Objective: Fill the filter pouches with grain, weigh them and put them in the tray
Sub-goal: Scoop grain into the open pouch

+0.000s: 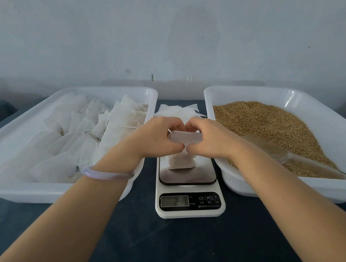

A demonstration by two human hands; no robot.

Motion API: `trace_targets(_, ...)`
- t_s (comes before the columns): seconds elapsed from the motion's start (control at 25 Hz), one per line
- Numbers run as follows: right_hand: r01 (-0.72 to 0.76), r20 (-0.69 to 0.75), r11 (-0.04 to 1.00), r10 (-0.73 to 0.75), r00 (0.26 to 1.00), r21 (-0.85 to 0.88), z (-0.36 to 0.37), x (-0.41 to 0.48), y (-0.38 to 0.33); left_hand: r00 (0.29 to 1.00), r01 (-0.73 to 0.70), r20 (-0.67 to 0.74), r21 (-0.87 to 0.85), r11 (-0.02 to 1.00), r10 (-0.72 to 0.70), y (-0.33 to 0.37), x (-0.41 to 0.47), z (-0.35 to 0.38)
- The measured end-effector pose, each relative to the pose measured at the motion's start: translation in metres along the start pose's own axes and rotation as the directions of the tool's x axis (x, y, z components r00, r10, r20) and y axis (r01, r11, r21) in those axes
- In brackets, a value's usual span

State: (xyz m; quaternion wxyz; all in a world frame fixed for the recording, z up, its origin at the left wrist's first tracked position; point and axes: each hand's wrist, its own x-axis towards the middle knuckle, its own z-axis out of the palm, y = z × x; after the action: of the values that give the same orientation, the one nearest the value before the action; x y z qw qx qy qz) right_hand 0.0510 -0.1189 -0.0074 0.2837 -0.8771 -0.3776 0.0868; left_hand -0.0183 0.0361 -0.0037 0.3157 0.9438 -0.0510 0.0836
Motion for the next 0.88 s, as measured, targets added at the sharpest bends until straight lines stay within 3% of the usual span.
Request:
trace_targets(0.6,0.026,-0.024,1.000,-0.026,0.999,0.003,0.0028,0.0012,0.0021,1.000,-0.010,-0.006,0.005,1.000,0.010,0.0007,-0.0008,-0.0004)
trace_targets(0.88,0.120,-0.212,0.982,-0.088,0.973,0.144,0.0005,-0.0011,0.0047,1.000,0.019,-0.017,0.035,0.999,-0.018,0.0035,-0.0024,-0.0024)
